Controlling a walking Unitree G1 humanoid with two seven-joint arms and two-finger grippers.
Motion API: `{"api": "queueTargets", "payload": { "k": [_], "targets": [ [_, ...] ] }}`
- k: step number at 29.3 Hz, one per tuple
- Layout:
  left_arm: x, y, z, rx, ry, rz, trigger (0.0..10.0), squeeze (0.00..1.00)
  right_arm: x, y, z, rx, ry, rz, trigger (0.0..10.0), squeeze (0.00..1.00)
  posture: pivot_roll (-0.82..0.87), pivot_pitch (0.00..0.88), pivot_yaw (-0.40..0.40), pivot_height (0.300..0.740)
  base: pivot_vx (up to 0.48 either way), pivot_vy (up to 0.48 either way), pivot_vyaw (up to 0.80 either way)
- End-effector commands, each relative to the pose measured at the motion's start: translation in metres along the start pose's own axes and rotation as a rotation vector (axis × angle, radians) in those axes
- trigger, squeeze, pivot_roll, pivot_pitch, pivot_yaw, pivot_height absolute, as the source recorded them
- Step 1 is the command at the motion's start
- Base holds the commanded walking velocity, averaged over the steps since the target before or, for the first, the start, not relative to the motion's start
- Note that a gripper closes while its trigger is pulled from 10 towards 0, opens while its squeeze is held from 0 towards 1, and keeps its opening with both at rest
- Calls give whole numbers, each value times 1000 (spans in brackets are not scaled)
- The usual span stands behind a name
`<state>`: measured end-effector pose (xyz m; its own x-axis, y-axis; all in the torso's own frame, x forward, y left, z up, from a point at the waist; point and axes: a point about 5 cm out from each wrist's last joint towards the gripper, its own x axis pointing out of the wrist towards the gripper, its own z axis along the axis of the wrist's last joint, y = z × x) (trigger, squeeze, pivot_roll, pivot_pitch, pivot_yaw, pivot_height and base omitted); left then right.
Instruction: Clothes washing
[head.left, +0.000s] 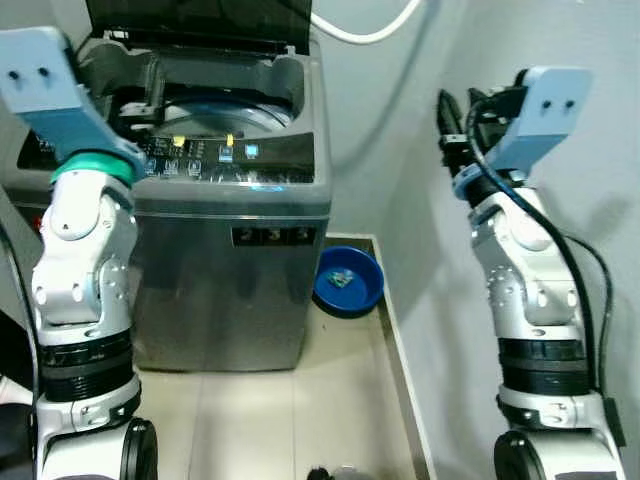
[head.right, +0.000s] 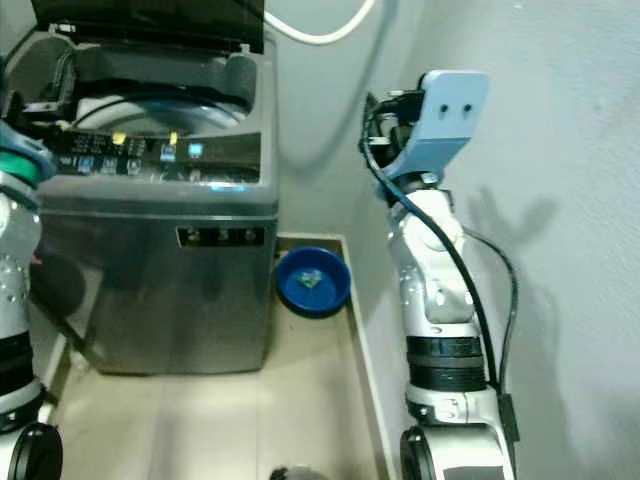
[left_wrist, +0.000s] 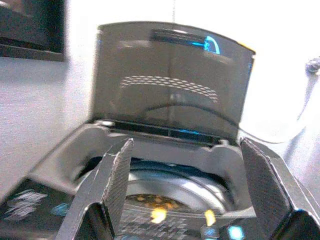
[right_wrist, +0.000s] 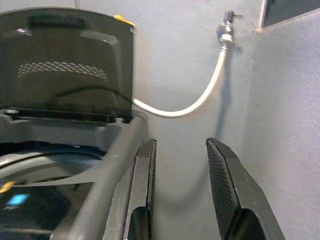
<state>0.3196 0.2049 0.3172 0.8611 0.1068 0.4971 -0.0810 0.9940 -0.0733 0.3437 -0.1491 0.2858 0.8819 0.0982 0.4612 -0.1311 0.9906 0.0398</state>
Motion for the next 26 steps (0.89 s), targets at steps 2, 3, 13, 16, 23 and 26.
{"api": "queueTargets", "payload": {
  "k": [2,3,13,16,23,26],
  "targets": [
    [-1,1,-6,8,26,17,10000,0,-1,5,-3,-42,9,31,10000,0,31,33,-62,740,0,0,800],
    [-2,0,-7,9,30,14,10000,0,-1,5,-3,-48,10,37,10000,0,31,33,-62,740,0,0,800],
    [-6,-13,-19,23,73,-33,10000,0,-3,6,-7,-61,20,55,10000,0,24,31,-61,740,0,0,800],
    [-7,-15,-21,26,83,-39,10000,0,-5,6,-12,-66,32,56,10000,0,22,26,-61,740,0,0,800],
    [-10,-20,-27,33,99,-59,10000,0,-9,3,-26,-75,76,48,10000,0,21,26,-58,740,0,0,800],
    [-11,-24,-30,50,108,-75,10000,0,-12,2,-31,-76,93,44,10000,0,24,26,-55,740,0,0,800]
  ]
}}
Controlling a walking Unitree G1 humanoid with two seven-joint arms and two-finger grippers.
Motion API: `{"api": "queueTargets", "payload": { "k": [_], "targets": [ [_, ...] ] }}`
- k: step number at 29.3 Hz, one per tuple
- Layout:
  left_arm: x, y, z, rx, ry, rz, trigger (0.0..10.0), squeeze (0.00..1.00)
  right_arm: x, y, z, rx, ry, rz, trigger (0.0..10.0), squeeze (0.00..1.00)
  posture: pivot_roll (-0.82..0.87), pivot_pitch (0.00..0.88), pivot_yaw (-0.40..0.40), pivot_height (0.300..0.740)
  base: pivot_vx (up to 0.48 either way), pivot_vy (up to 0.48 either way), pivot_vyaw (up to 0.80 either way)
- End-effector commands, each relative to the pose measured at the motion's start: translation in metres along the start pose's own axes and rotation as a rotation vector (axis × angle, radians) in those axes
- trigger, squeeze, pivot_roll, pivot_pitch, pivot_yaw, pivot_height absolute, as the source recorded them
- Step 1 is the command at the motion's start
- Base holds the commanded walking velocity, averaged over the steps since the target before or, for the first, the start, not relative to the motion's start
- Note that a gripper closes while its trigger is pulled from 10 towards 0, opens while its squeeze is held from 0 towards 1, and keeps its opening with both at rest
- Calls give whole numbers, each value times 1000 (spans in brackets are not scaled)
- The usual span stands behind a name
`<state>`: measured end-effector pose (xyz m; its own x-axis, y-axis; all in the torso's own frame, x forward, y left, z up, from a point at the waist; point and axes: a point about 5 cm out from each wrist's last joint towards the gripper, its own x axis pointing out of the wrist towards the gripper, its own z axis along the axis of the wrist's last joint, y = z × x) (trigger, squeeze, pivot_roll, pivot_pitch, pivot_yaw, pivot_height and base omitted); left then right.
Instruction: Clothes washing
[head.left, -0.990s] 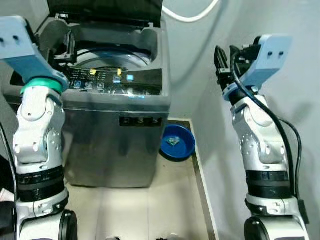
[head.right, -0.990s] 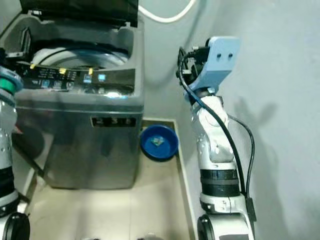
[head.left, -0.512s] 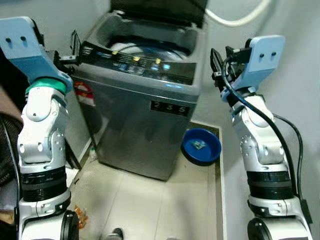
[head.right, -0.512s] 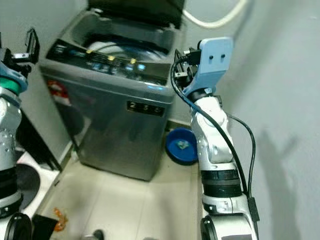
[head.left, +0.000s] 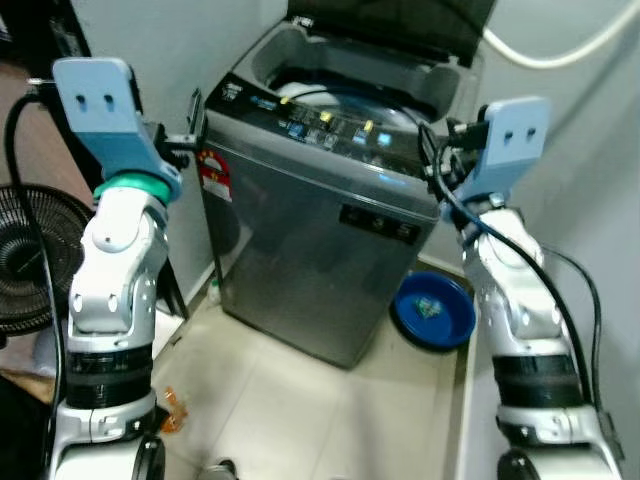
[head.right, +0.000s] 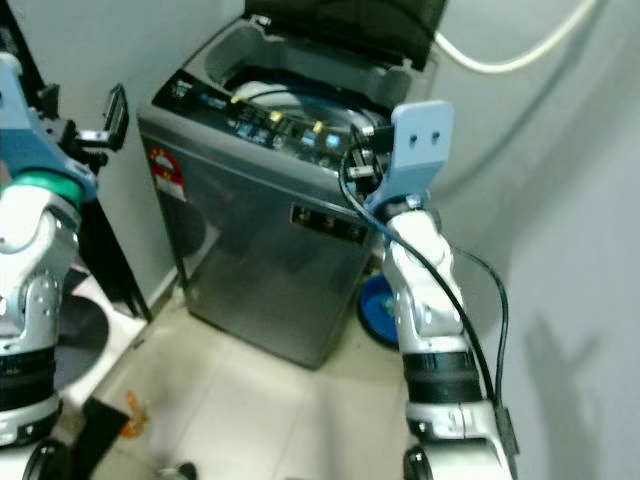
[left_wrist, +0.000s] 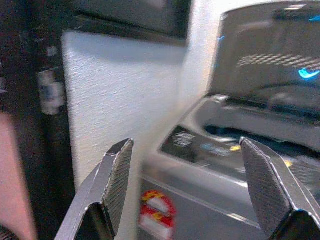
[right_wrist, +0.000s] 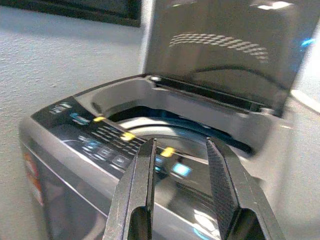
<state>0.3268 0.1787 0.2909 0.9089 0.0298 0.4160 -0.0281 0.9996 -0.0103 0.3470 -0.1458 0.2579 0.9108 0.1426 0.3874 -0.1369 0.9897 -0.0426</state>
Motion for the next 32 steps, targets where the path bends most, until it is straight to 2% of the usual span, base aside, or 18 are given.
{"api": "queueTargets", "payload": {
  "k": [1,32],
  "targets": [
    [-2,-1,-5,31,17,-6,10000,0,-2,1,-6,-3,16,2,10000,0,25,28,-53,740,0,0,800],
    [-2,1,-8,78,26,-6,10000,0,-1,3,-9,16,9,-4,10000,0,36,37,-49,740,0,0,800]
  ]
}}
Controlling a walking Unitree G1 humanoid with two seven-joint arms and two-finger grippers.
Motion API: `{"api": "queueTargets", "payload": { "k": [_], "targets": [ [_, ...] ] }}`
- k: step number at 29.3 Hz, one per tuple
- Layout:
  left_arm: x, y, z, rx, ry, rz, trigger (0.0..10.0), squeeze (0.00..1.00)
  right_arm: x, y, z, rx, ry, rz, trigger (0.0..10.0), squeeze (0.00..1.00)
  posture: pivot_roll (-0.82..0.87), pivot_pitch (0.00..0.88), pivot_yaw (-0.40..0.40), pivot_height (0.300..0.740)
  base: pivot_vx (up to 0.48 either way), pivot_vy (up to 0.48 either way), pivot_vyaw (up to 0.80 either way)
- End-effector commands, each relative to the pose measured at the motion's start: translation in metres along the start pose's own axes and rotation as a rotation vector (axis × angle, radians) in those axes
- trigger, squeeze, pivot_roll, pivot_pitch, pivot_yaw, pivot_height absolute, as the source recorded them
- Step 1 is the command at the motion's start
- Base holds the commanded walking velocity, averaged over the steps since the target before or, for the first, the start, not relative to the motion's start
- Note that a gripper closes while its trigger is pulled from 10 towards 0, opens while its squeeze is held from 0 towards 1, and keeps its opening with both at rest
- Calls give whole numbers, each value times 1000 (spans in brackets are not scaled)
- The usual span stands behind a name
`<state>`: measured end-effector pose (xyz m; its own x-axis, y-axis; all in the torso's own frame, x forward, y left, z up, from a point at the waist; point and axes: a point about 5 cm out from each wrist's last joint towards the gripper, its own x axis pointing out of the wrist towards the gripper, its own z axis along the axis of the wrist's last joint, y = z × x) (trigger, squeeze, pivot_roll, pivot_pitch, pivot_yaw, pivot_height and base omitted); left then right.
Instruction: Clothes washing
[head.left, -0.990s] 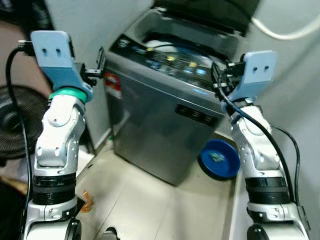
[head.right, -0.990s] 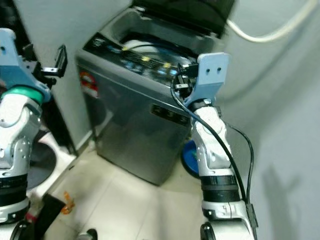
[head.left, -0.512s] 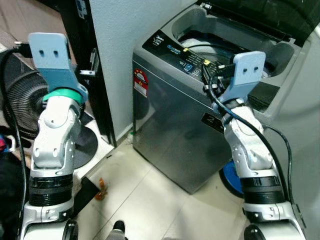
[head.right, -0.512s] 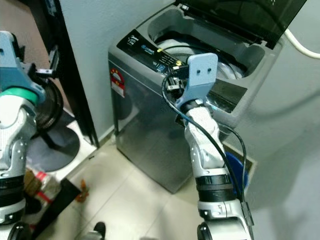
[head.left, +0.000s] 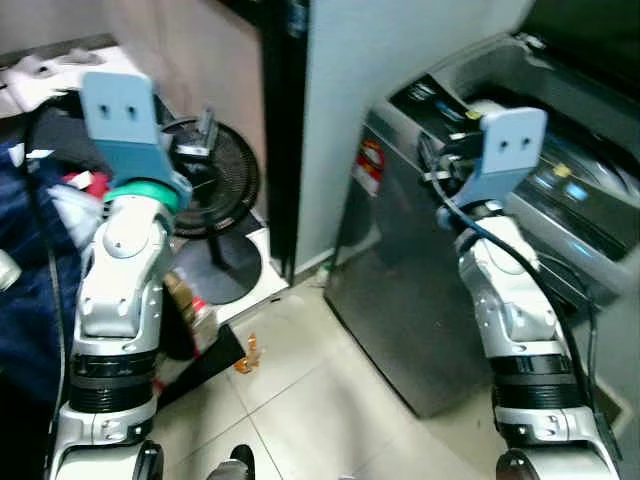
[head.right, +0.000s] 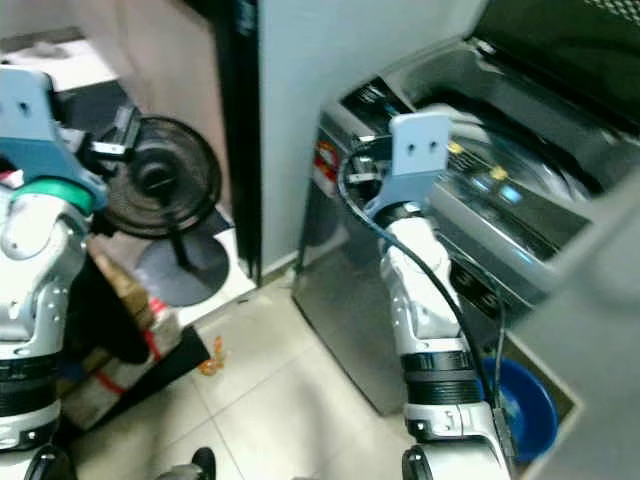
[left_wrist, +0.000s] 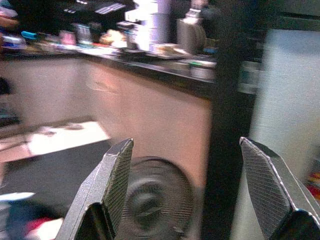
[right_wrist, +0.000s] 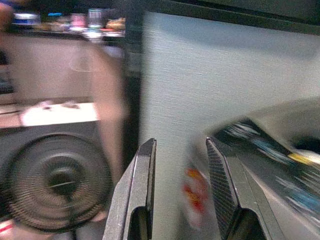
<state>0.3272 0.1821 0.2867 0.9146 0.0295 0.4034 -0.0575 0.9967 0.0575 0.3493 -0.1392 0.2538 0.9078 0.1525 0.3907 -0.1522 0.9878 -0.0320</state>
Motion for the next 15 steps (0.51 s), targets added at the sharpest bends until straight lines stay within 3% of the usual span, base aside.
{"api": "queueTargets", "payload": {
  "k": [1,15],
  "targets": [
    [-1,-3,-4,5,12,-5,10000,0,-3,-4,-4,0,13,-13,10000,0,36,37,-50,740,0,0,800],
    [-2,-4,-4,3,12,-5,10000,0,-3,-3,-5,1,12,-7,10000,0,36,41,-50,740,0,0,800]
  ]
}}
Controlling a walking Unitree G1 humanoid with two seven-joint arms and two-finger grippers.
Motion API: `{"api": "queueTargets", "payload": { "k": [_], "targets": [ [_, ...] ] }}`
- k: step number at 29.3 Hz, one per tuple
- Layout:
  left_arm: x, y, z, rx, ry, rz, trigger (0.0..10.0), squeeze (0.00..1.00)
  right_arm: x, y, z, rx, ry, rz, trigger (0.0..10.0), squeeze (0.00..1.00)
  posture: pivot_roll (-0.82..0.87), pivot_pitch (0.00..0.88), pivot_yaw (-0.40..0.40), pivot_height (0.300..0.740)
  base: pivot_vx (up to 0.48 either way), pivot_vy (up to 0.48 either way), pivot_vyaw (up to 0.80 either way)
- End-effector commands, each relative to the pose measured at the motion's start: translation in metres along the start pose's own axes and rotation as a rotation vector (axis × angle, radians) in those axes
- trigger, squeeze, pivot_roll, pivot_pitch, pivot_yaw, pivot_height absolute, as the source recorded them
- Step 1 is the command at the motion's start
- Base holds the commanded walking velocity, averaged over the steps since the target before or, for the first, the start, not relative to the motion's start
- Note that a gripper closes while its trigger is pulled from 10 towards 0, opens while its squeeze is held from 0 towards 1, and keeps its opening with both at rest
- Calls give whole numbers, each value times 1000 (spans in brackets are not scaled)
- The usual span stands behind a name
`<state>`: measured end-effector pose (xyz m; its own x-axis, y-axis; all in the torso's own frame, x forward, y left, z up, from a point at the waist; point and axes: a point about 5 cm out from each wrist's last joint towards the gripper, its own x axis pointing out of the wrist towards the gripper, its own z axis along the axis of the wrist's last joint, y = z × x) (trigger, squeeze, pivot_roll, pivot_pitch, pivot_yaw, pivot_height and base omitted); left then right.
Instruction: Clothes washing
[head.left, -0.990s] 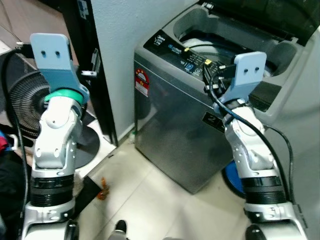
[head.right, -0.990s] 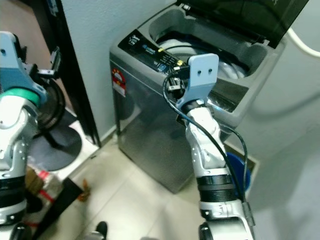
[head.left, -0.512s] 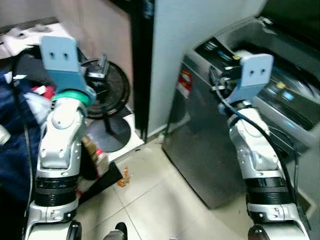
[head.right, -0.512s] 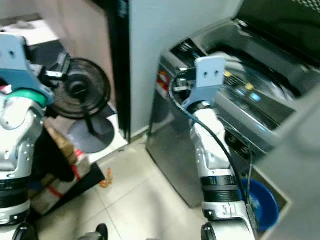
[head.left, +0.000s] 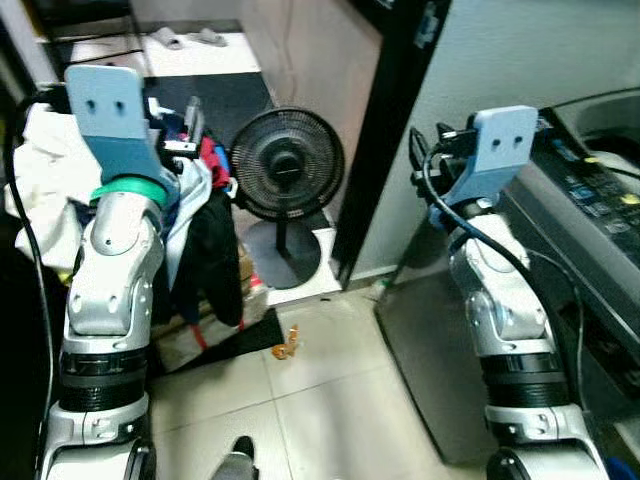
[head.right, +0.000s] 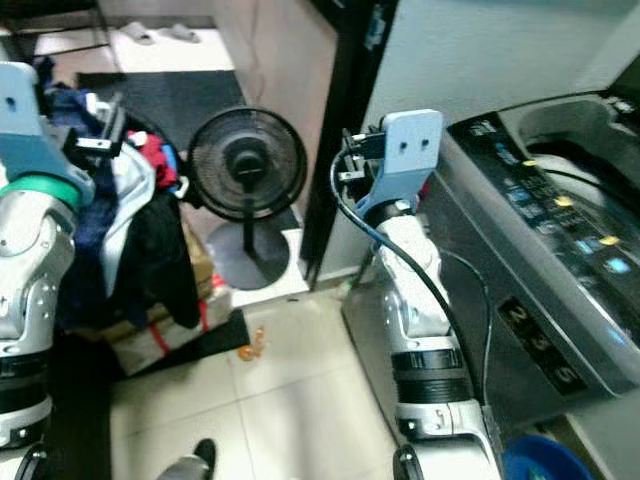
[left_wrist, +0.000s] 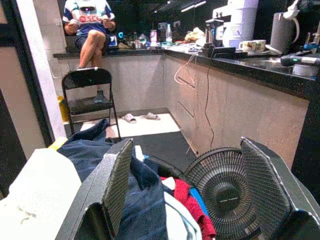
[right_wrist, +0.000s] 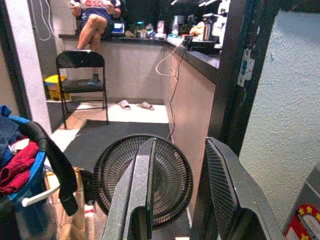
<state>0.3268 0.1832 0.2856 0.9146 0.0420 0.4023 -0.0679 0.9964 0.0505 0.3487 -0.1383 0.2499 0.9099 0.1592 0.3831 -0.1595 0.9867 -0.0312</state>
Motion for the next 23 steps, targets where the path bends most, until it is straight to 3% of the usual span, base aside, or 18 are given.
{"api": "queueTargets", "payload": {
  "k": [1,20,23],
  "targets": [
    [-1,-5,-3,5,10,-17,10000,0,-2,-4,-1,-3,4,-13,10000,0,37,42,-50,740,0,0,800],
    [-2,-5,-6,24,14,-8,10000,0,-1,-4,-1,2,1,-7,10000,0,31,34,-57,740,0,0,799],
    [-2,-4,-6,41,1,-6,10000,0,0,-3,0,26,-10,-4,10000,0,31,31,-57,740,149,0,0]
  ]
}}
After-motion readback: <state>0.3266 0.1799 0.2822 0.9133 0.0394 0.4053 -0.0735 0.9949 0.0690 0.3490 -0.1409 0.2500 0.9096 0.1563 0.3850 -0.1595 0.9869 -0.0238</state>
